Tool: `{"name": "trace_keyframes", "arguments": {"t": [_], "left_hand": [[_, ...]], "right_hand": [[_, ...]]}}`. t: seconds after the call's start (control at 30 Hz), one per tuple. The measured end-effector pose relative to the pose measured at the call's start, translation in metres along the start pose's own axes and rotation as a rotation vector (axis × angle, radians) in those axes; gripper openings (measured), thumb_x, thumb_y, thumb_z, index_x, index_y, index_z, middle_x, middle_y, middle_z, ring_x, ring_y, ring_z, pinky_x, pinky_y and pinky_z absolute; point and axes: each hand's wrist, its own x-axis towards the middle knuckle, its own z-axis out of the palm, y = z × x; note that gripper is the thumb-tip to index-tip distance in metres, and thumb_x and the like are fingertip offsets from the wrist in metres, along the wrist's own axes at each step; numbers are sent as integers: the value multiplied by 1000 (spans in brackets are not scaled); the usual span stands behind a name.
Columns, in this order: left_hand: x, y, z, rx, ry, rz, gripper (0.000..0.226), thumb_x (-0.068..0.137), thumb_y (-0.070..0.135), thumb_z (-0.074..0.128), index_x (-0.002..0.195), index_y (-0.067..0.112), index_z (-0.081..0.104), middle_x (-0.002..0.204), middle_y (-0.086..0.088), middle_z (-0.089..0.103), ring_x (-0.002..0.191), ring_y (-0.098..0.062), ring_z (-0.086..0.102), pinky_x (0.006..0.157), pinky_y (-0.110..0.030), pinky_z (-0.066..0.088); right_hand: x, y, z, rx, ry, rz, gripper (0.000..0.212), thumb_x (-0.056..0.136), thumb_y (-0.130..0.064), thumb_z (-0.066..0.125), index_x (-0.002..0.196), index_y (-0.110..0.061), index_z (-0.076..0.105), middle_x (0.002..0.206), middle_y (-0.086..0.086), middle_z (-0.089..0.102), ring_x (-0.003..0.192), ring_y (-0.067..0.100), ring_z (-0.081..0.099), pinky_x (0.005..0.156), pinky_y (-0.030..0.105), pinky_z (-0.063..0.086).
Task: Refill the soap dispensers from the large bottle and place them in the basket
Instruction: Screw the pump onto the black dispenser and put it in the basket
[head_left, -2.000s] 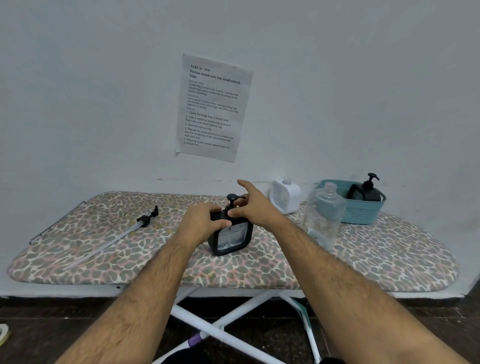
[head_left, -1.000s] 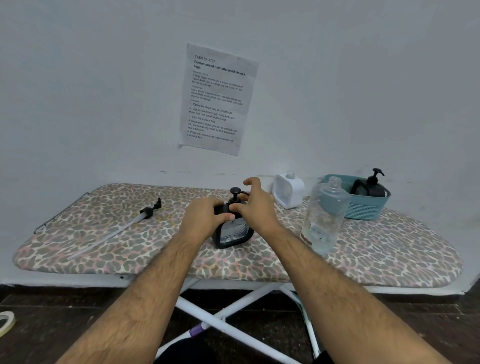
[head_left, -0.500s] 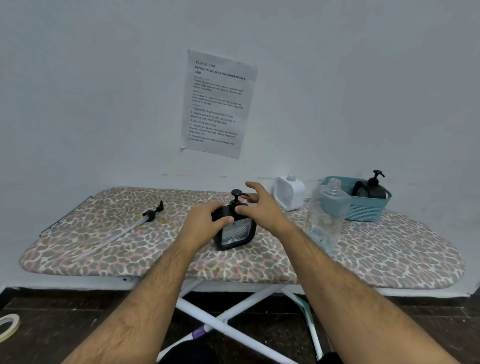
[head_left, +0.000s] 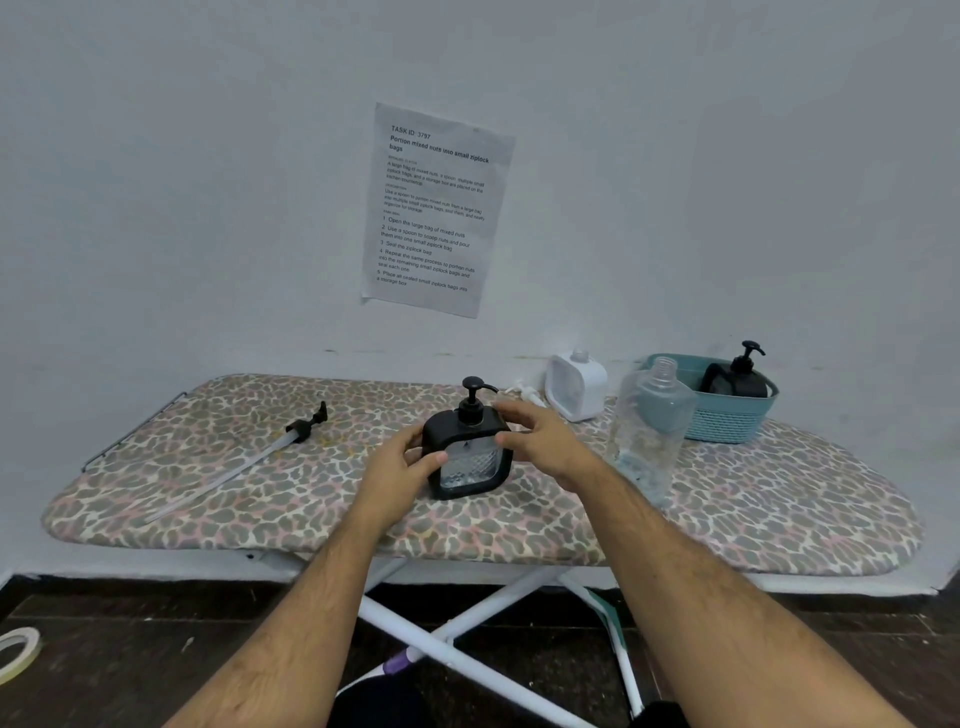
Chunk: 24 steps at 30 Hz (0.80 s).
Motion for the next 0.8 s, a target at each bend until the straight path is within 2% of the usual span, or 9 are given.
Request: {"name": "trace_keyframes", "arguments": {"t": [0.07,0.1,0.23,0.33,0.47,0.57,0.67,0.8], "left_hand": [[0,4,-2,-13,-25,0,51,94,10,62,142,13,47,129,1,59,119,-17,59,100,-37,50],[0,8,-3,-26,-36,-1,48,94,10,60,141,14,47,129,1,59,118,-17,59,101,-38,50],[2,32,-3,-79,-121,50,37,99,7,52,134,20,52,121,9,62,105,-3,63,93,-27,53],[7,56,-2,-106,-156,107,36,101,7,48,132,22,53,118,14,62,98,5,64,83,-16,54],[20,90,1,-132,-176,162,35,101,8,48,134,19,54,122,10,64,103,0,64,89,-23,54],[30,117,9,-173,-233,216,33,102,8,45,130,22,56,120,11,66,104,0,64,84,-19,54],[43,142,24,-195,-287,264,33,102,9,45,129,24,58,124,7,66,112,-7,63,91,-26,53],[64,169,50,-217,-338,301,32,102,10,45,130,20,58,125,3,66,114,-12,62,88,-25,54]], "right_hand": [[-2,-2,-6,-67,13,-12,46,90,-3,67,133,-14,57,130,2,61,116,24,61,91,40,55],[-4,-5,-9,-105,18,-21,47,88,-7,70,133,-15,57,128,2,62,112,23,62,89,40,55],[-13,-32,-23,-201,17,-65,49,86,-12,74,133,-10,58,115,4,65,88,12,62,68,23,47],[-21,-58,-37,-258,25,-106,46,84,-15,77,127,-10,61,108,6,66,82,12,61,66,23,48],[-33,-97,-61,-341,30,-162,28,82,-21,79,107,-13,70,101,5,70,77,13,61,69,26,46],[-44,-124,-81,-375,94,-192,31,81,-25,80,106,-11,70,94,0,69,71,6,58,63,19,41],[-52,-141,-102,-361,160,-210,34,78,-27,81,105,-12,67,97,3,69,77,11,61,65,26,48],[-54,-150,-130,-347,260,-241,38,75,-31,83,103,-13,65,99,8,69,84,20,66,68,37,54]]}}
